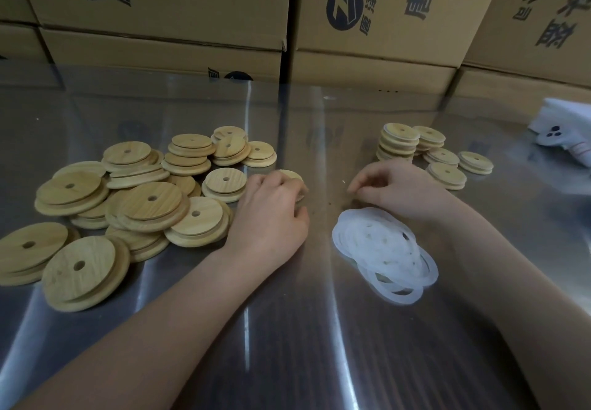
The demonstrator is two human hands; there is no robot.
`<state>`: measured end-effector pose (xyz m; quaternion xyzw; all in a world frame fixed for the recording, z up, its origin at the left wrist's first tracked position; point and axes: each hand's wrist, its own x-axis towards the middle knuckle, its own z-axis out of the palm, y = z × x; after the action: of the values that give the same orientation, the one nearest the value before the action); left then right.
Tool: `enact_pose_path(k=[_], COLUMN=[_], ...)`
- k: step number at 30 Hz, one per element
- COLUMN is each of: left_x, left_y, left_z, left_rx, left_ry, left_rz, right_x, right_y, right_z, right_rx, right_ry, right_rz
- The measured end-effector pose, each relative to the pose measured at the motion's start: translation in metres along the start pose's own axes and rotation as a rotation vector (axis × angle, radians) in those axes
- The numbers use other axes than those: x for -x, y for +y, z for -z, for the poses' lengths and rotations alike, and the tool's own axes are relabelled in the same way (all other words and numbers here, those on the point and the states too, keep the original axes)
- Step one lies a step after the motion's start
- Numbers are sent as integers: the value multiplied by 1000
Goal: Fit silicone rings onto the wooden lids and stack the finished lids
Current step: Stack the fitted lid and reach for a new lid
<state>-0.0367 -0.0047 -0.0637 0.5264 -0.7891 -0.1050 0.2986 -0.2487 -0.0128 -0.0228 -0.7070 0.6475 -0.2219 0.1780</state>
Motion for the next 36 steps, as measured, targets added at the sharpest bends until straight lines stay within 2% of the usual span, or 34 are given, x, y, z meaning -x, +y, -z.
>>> enact_pose_path(k=[2,7,14,19,23,27,36], left_x=[0,0,1,-2,-3,-4,-7], left_y=[1,4,5,2,0,-3,-4], left_z=[1,3,5,3,-1,-4,-5], left_rx=[15,54,70,60,15,-25,61], left_ry=[26,62,98,65,-27,-81,-25], left_rz=[-5,-12,-25,42,127,139,127], right_x=[3,6,7,8,9,9,11], right_y=[-4,-6,-5,-7,-8,-10,-15], right_z=[0,2,2,2,1,-1,-2], right_rx=[-16,-71,-72,-112,-94,-63,-55], right_ry=[-86,-180,-261,-311,-314,-316,-297], right_rz=[16,53,132,180,192,185,201])
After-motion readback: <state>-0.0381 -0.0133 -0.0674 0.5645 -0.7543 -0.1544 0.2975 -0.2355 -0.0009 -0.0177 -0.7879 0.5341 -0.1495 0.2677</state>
